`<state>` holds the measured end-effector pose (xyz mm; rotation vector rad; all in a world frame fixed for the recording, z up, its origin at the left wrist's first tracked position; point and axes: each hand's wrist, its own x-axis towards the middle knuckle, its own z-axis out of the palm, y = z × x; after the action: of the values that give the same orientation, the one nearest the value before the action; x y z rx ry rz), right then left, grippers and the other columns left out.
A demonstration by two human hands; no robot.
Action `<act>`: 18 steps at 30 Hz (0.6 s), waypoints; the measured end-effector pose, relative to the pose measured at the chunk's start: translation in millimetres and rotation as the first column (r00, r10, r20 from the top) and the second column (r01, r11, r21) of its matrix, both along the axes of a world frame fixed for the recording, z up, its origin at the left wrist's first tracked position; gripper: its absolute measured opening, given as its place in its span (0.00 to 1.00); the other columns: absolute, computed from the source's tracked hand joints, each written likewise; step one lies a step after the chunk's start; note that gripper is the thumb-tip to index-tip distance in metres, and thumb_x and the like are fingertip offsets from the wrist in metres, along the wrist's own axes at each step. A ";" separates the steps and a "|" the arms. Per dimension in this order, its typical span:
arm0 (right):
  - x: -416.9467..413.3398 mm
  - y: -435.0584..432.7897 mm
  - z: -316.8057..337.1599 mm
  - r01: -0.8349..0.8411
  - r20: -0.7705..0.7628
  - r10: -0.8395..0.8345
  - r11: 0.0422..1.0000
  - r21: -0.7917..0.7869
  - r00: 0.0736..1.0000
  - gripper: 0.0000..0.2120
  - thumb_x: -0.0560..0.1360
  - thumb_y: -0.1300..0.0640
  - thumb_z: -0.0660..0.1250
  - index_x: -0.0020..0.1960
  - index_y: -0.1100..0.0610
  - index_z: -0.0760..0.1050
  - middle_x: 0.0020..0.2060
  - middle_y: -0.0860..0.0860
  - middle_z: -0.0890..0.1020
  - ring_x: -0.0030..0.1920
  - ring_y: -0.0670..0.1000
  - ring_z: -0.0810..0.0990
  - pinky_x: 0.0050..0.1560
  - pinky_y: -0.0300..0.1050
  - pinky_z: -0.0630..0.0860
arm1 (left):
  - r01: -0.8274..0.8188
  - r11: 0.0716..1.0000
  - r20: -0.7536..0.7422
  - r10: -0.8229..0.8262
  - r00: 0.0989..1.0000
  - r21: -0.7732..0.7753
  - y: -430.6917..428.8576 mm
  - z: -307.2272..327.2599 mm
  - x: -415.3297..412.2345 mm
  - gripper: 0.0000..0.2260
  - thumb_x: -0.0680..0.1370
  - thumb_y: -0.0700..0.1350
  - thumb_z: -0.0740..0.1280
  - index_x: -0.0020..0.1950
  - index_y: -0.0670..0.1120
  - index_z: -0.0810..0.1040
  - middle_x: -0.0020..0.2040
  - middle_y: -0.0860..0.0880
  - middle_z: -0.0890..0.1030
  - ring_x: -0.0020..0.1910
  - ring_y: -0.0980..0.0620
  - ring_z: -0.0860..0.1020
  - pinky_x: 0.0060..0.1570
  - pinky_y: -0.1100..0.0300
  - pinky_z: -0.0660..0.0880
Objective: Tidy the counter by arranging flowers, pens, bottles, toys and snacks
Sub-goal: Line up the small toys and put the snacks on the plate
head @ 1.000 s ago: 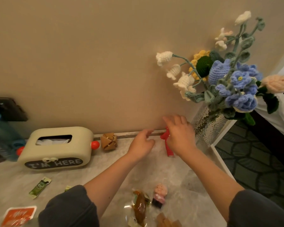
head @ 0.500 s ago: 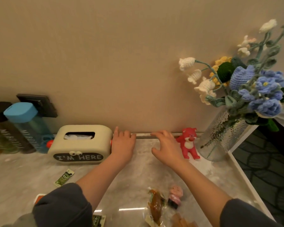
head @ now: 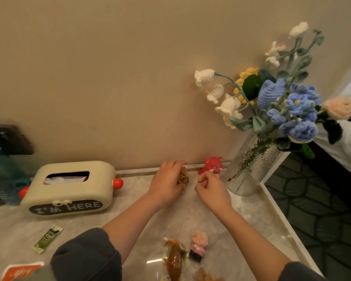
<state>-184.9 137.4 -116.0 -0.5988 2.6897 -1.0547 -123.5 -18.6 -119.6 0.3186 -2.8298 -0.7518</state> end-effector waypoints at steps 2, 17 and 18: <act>-4.5 9.7 0.6 0.026 0.002 -0.026 1.000 0.006 1.000 0.09 0.70 0.58 0.67 0.39 0.46 0.69 0.31 0.46 0.74 0.36 0.47 0.74 0.41 0.47 0.72 | 0.013 0.999 -0.019 -0.012 1.000 0.038 6.8 -1.8 -11.6 0.32 0.69 0.45 0.72 0.72 0.52 0.66 0.65 0.49 0.73 0.63 0.47 0.68 0.62 0.58 0.67; -4.8 27.9 -7.2 0.028 -0.001 -0.028 0.999 -0.015 1.000 0.08 0.72 0.57 0.67 0.40 0.45 0.72 0.29 0.46 0.73 0.32 0.42 0.72 0.32 0.42 0.65 | 0.009 0.975 0.005 -0.011 1.000 0.222 27.1 -22.5 -26.1 0.46 0.66 0.46 0.76 0.77 0.53 0.53 0.69 0.50 0.64 0.69 0.50 0.66 0.62 0.61 0.67; -2.5 28.4 -5.8 0.028 0.003 -0.028 0.999 -0.035 1.000 0.07 0.72 0.57 0.67 0.41 0.45 0.73 0.29 0.47 0.74 0.33 0.43 0.73 0.33 0.43 0.67 | 0.005 0.972 -0.002 -0.004 1.000 0.236 26.7 -21.0 -22.1 0.47 0.66 0.46 0.77 0.78 0.53 0.53 0.70 0.50 0.63 0.69 0.50 0.66 0.62 0.62 0.66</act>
<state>-187.4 165.8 -121.9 -0.5673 2.6900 -1.1104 -145.6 8.1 -140.7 0.3466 -2.7425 -1.0921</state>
